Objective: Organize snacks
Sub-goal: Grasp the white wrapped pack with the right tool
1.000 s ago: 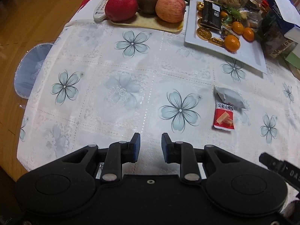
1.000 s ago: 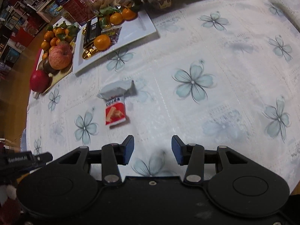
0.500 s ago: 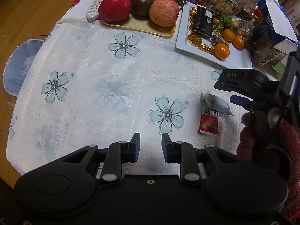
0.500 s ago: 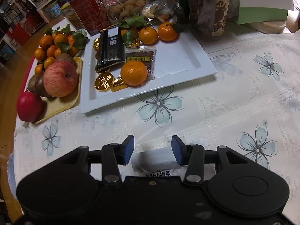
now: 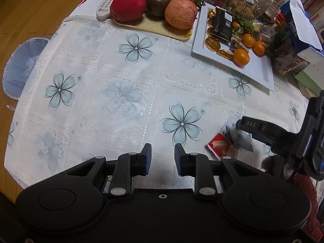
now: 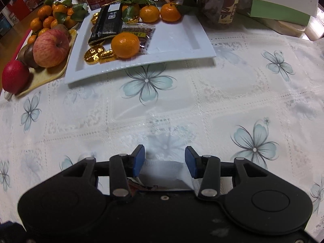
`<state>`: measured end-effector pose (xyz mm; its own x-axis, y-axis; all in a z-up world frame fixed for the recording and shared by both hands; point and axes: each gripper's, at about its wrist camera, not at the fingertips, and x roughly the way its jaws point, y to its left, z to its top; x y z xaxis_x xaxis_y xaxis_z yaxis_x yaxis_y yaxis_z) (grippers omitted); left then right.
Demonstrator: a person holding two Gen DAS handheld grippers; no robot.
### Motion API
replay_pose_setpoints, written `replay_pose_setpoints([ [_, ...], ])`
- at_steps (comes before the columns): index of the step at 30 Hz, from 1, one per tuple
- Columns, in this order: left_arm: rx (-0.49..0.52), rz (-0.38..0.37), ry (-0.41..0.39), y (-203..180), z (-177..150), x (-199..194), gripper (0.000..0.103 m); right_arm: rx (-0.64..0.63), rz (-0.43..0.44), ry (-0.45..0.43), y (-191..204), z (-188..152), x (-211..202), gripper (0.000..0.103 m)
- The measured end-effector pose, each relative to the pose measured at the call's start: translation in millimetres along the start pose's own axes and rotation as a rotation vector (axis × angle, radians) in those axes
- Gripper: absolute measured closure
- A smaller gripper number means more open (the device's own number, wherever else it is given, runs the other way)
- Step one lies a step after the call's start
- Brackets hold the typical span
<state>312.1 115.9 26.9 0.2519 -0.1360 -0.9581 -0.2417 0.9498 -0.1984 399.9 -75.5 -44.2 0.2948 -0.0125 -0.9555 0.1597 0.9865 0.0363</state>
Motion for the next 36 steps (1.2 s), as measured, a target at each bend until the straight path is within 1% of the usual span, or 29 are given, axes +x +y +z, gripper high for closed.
replay_pose_setpoints([
  [5,0.016,0.015,0.003,-2,-2,3,0.069,-0.015,-0.017,0.029,-24,-26,-10,0.057],
  [11,0.014,0.024,0.014,-1,-4,6,0.069,0.021,-0.026,0.076,-56,-51,-16,0.057],
  [16,0.017,0.013,0.019,0,-6,6,0.069,-0.001,-0.059,0.081,-66,-64,-25,0.058],
  [18,0.020,0.012,0.016,0,-6,5,0.069,0.026,-0.066,0.047,-71,-64,-35,0.058],
  [21,0.020,0.009,0.014,1,-7,4,0.069,0.085,-0.024,0.021,-82,-61,-46,0.058],
  [24,0.018,0.007,0.016,1,-7,4,0.069,0.118,0.020,0.054,-89,-62,-51,0.058],
  [26,0.015,0.007,0.015,2,-7,3,0.069,0.097,0.010,0.078,-88,-67,-52,0.058],
  [28,0.015,0.005,0.013,2,-7,2,0.069,0.047,-0.011,0.088,-85,-74,-53,0.058],
  [32,0.014,0.001,0.011,2,-8,1,0.069,-0.079,-0.064,0.060,-79,-89,-56,0.058],
  [36,0.023,0.009,0.019,1,-9,4,0.069,-0.192,-0.090,0.053,-71,-95,-51,0.058],
])
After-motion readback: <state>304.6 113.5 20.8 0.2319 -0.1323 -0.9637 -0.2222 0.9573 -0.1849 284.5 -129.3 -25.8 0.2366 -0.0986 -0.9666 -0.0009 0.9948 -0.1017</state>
